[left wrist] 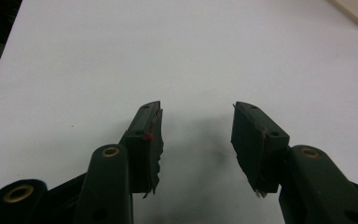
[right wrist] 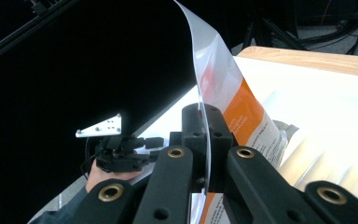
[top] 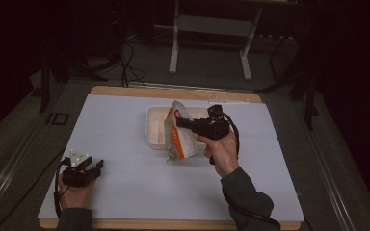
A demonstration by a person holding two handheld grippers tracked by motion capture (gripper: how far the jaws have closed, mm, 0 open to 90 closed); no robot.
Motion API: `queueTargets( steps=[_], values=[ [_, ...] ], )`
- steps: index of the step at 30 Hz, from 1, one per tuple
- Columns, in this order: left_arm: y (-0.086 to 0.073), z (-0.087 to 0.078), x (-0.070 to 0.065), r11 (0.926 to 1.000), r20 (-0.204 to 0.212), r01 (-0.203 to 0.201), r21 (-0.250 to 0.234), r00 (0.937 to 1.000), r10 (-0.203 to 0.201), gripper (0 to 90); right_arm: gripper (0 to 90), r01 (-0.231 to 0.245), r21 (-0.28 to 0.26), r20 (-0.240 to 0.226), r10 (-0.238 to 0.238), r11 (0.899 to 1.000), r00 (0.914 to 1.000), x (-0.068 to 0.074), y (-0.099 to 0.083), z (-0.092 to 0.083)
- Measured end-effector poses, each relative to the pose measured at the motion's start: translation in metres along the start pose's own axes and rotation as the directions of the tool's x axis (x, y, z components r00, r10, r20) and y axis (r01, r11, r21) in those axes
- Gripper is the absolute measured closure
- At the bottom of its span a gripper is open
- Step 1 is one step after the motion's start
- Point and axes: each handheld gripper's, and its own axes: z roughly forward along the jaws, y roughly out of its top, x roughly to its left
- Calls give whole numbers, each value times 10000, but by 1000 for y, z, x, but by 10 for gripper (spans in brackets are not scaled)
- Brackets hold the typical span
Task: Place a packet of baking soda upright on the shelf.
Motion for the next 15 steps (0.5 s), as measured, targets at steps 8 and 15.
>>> queueTargets(
  steps=[8, 15],
  values=[
    [0, 0, 0, 10000, 0, -27, 9, 10000, 27, 529, 900, -5, -116, 154, 7, 9999, 9999, -3, 4, 0],
    [0, 0, 0, 10000, 8, -18, 8, 10000, 18, 529, 900, 47, -175, 309, -41, 9998, 9995, -6, 8, 3]
  ],
)
